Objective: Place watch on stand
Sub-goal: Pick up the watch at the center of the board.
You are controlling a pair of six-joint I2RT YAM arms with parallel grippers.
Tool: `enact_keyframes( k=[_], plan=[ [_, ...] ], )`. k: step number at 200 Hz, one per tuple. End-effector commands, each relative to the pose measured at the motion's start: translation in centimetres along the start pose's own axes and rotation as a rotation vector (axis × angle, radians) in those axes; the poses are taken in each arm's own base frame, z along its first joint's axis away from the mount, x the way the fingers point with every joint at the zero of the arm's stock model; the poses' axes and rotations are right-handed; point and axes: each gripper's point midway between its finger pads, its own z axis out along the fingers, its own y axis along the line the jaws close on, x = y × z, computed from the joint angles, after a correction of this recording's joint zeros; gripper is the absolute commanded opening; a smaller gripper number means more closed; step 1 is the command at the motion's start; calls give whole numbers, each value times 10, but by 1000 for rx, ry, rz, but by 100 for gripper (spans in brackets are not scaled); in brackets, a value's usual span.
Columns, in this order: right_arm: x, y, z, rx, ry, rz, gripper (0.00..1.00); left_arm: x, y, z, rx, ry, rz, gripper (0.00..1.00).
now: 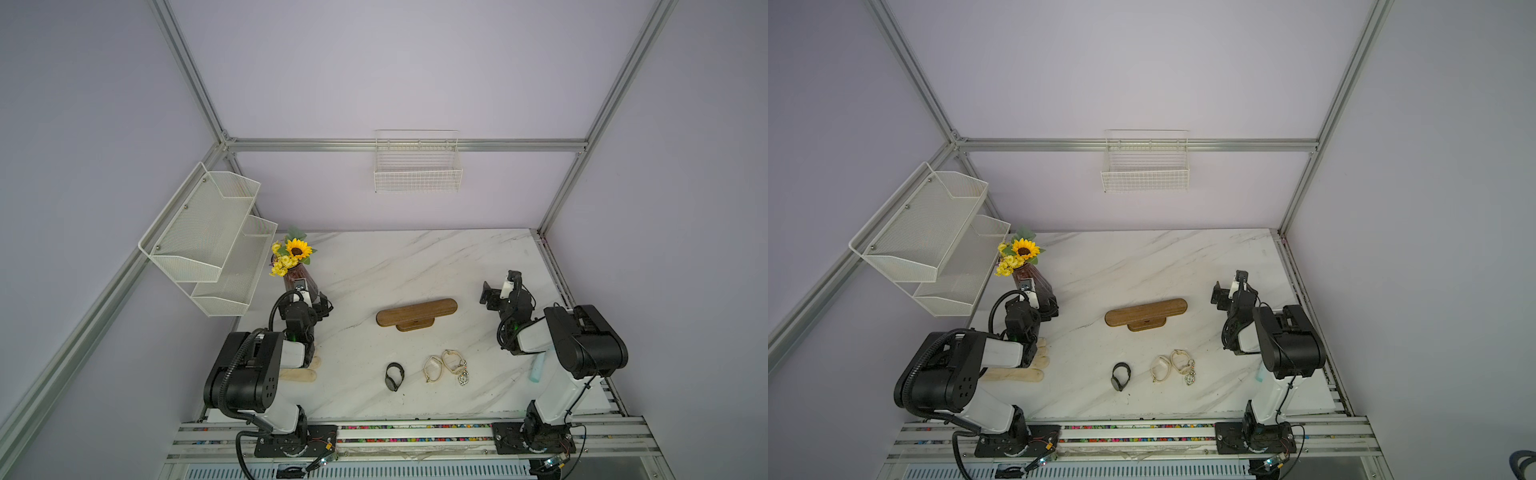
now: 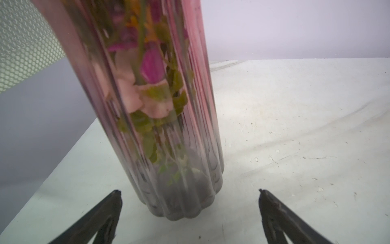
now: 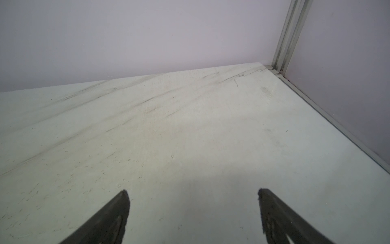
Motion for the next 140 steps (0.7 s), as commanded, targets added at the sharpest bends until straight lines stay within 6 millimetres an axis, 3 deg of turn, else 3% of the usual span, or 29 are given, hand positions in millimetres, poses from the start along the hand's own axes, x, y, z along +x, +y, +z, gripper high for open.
enact_keyframes(
  k=[1, 45, 80, 83, 98, 121, 140],
  plan=[
    [-13, 3, 0, -10, -47, -3, 97, -19, 0, 3, 3, -54, -25, 100],
    [-14, 2, -1, -9, -50, -5, 97, -21, 0, 2, 2, -63, -22, 100],
    [-55, -3, -6, 66, -19, 6, 97, -45, 4, -13, -38, -81, 1, 100],
    [-58, -3, -6, 74, -17, 9, 97, -56, 4, -18, -30, -103, 4, 100],
    [-74, -3, -15, 116, -32, 44, 97, -75, -2, -25, -18, -110, 24, 100],
    [-92, 16, -37, 163, -75, 14, 97, -101, -10, -35, -29, -127, 1, 100],
    [-103, 46, -53, 131, -68, -23, 97, -114, -24, -40, -60, -99, 17, 100]
  ],
)
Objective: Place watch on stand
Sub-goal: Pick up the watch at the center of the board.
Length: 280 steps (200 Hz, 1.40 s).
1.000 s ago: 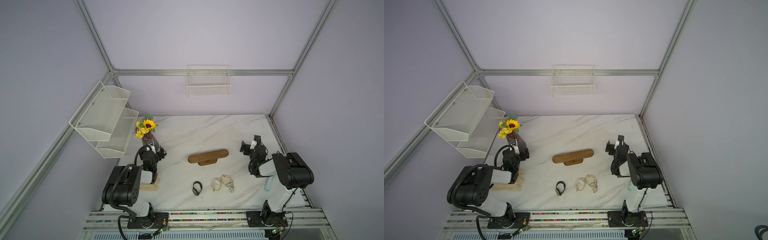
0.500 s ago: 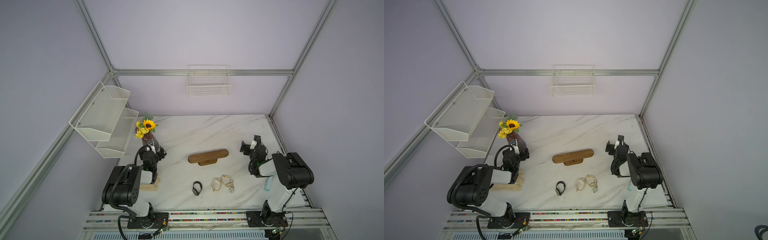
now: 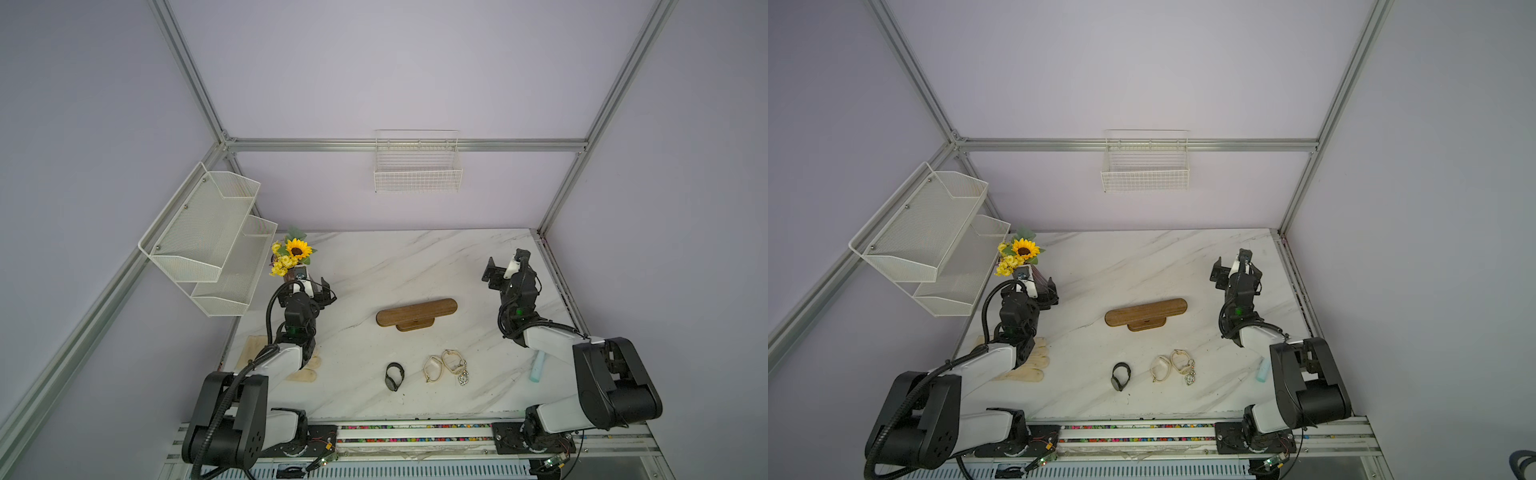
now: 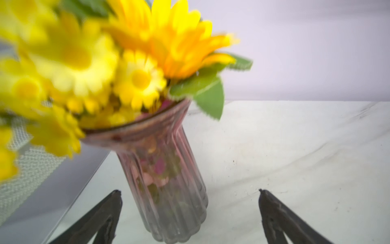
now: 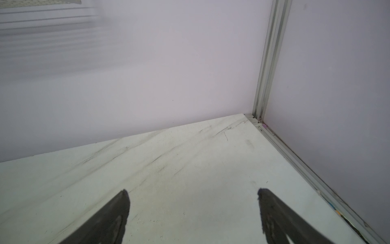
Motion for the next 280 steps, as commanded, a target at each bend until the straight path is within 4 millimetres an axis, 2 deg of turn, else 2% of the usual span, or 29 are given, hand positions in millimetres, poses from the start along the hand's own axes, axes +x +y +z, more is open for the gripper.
enact_keyframes(
  k=[1, 6, 31, 40, 57, 87, 108, 119, 144, 161, 172, 188, 205, 226, 266, 280],
  plan=[
    [12, 15, -18, 54, 93, -69, 97, -25, -9, -3, -61, 30, 24, 100],
    [3, 19, -23, 41, 94, -46, 97, -27, -12, -4, -76, 45, 30, 100],
    [-2, 30, -36, 6, 201, 22, 97, -38, -36, -14, -105, 79, 76, 100],
    [-6, 36, -44, -21, 204, 22, 97, -42, -38, -18, -129, 79, 63, 100],
    [-14, 48, -61, -94, 212, 17, 97, -42, -35, -27, -171, 120, -66, 100],
    [-16, 62, -93, -162, 260, 31, 72, -49, -44, -40, -77, 164, -232, 100],
    [2, 79, -117, -194, 341, 8, 52, -60, -45, -46, -47, 141, -290, 100],
    [12, 88, -132, -218, 382, -4, 46, -66, -50, -48, 0, 136, -283, 100],
    [30, 109, -166, -284, 451, -64, 46, -76, -58, -55, 68, 146, -276, 95],
    [45, 128, -191, -359, 500, -131, 45, -76, -62, -61, 112, 168, -291, 82],
    [54, 146, -209, -444, 530, -167, 42, -77, -67, -67, 157, 175, -306, 69],
    [61, 171, -235, -549, 546, -213, 39, -73, -69, -75, 197, 181, -315, 63],
    [67, 194, -261, -648, 554, -244, 38, -63, -60, -82, 181, 192, -323, 63],
    [75, 221, -290, -779, 575, -273, 40, -53, -49, -89, 146, 205, -324, 70],
    [90, 257, -320, -937, 656, -289, 48, -36, -31, -94, 48, 256, -325, 71],
    [98, 264, -327, -986, 676, -282, 51, -32, -21, -97, 9, 256, -353, 75]
  ],
)
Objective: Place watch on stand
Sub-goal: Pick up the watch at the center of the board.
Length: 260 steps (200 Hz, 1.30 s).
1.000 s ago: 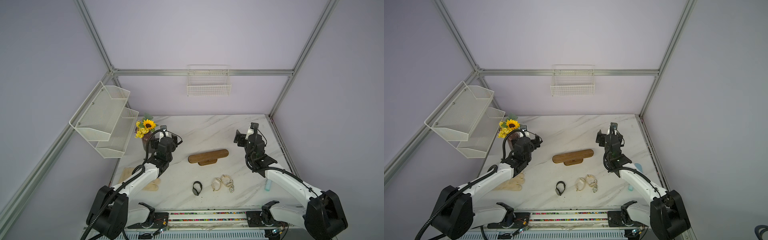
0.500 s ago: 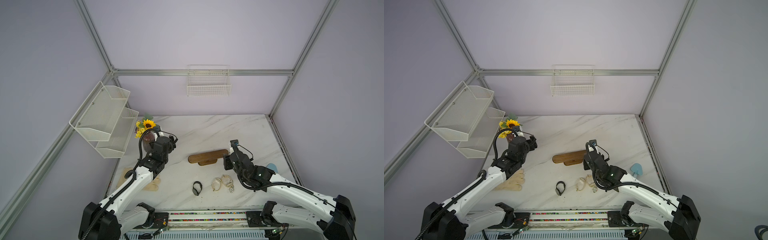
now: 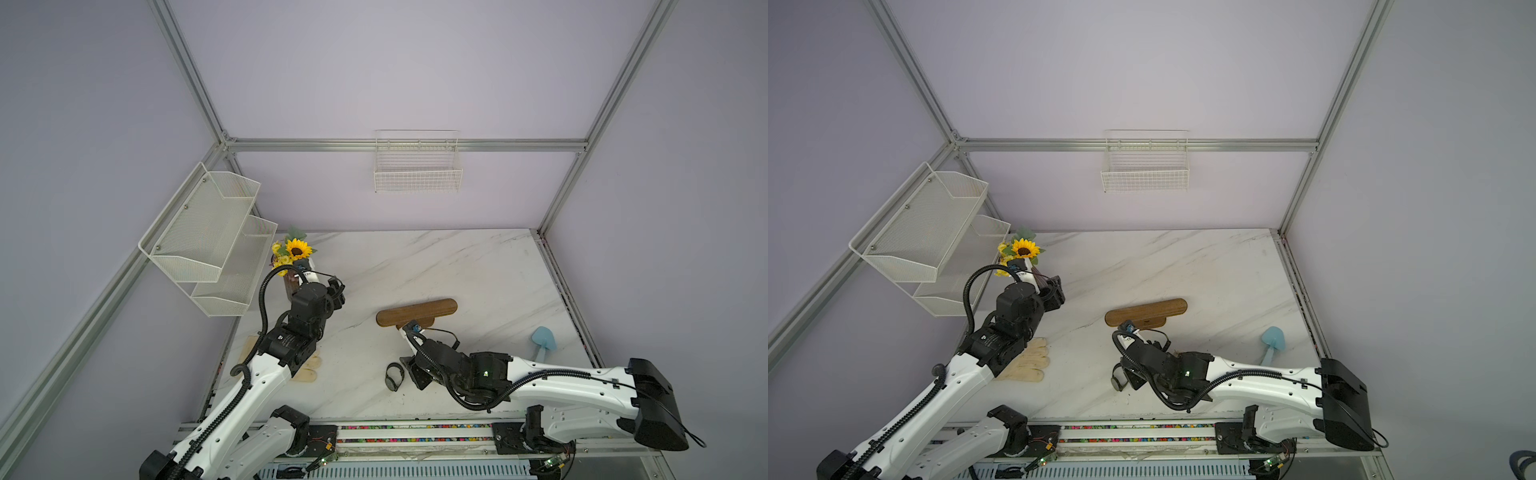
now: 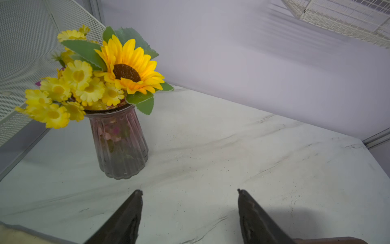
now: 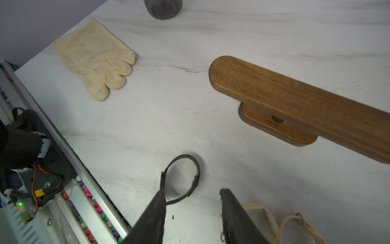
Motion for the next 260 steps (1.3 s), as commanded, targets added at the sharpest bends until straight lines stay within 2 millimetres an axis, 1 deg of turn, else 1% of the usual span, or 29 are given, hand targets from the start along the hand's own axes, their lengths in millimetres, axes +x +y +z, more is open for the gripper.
enact_keyframes(
  k=[1, 15, 28, 31, 35, 40, 59, 64, 81, 92, 104, 134, 150, 175, 188, 211, 237, 248, 260],
  plan=[
    [-3, 29, 3, -136, 2, 7, 51, 17, 28, -4, -105, 20, -49, 76],
    [5, 39, 9, -194, 16, -3, 55, 18, 31, -9, -99, 9, -71, 78],
    [12, 45, 16, -217, 45, -18, 57, 19, 37, -13, -107, -2, -76, 79],
    [14, 46, 18, -219, 55, -21, 59, 19, 38, -13, -107, -3, -76, 79],
    [12, 48, 18, -222, 53, -19, 61, 19, 40, -14, -112, -4, -77, 79],
    [20, 48, 26, -210, 85, -23, 62, 20, 42, -15, -115, -4, -78, 80],
    [33, 51, 42, -194, 160, -43, 64, 27, 48, -16, -124, 9, -83, 81],
    [36, 52, 45, -195, 174, -47, 63, 29, 49, -16, -122, 13, -84, 82],
    [44, 56, 53, -202, 207, -57, 52, 35, 50, -15, -103, 27, -95, 84],
    [46, 57, 57, -201, 217, -61, 49, 38, 50, -14, -94, 38, -101, 84],
    [45, 58, 60, -201, 214, -61, 49, 42, 51, -13, -94, 48, -101, 85],
    [53, 61, 67, -205, 242, -55, 48, 50, 53, -7, -97, 79, -102, 86],
    [58, 60, 72, -196, 264, -61, 48, 53, 51, -3, -93, 94, -106, 86],
    [62, 62, 77, -196, 272, -72, 47, 55, 49, 3, -86, 110, -110, 86],
    [64, 57, 81, -175, 277, -77, 46, 57, 50, 4, -92, 114, -114, 86],
    [62, 55, 84, -162, 270, -84, 42, 60, 53, 5, -103, 119, -112, 86],
    [63, 51, 85, -157, 276, -78, 41, 59, 53, 5, -104, 115, -110, 86],
    [64, 48, 84, -152, 278, -75, 42, 58, 53, 5, -104, 112, -113, 86],
    [63, 46, 82, -147, 274, -73, 45, 58, 53, 5, -104, 113, -108, 86]
  ],
)
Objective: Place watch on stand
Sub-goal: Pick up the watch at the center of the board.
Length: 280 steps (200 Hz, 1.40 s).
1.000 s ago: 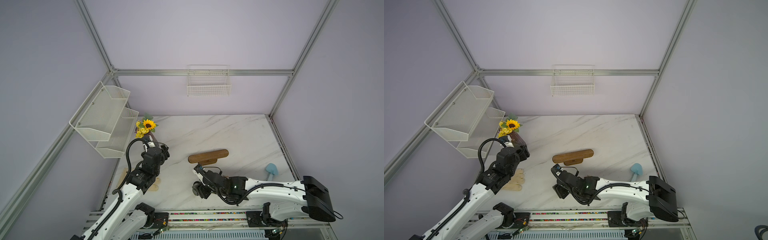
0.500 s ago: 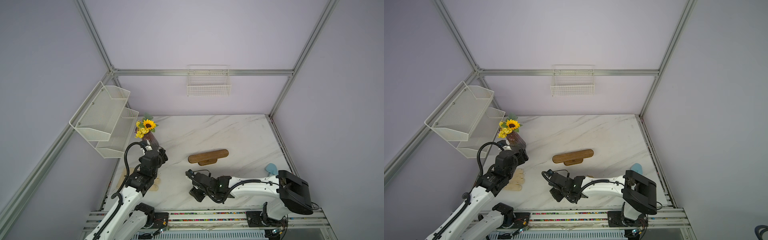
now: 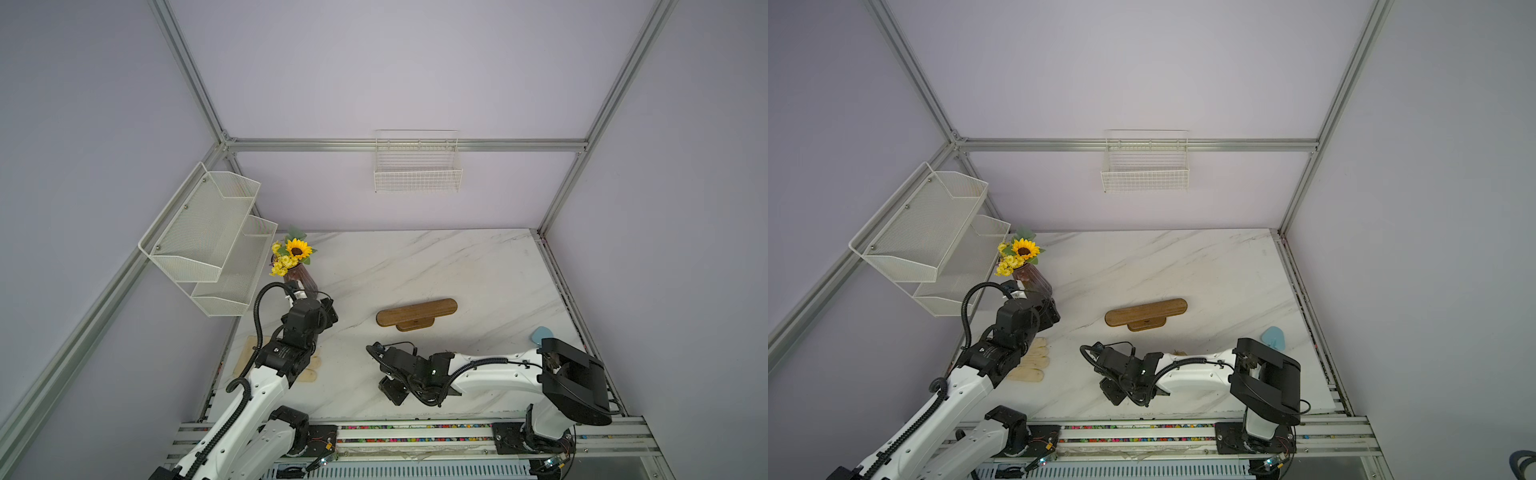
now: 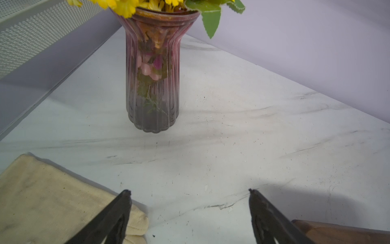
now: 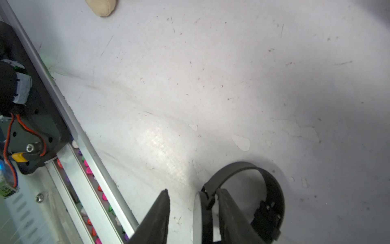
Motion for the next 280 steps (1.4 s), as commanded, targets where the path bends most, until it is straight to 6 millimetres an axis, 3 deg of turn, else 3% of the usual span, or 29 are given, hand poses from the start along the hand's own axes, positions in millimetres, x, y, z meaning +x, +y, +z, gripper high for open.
enact_keyframes(
  k=[1, 35, 76, 181, 280],
  plan=[
    [-8, -3, -4, 13, -28, 5, 46, -3, 2, 1, -4, -18, -43, 86],
    [-5, -8, -7, 31, -26, 9, 51, 1, 4, 5, -15, -4, -42, 87],
    [-6, -10, -18, 38, -35, 13, 46, 6, 4, 9, -19, 11, -46, 87],
    [11, -19, -11, 47, 20, 35, 38, 5, 6, 8, -24, -1, -42, 86],
    [13, -3, 4, -37, 55, 16, 36, 8, 9, 11, -35, 8, -43, 82]
  ],
)
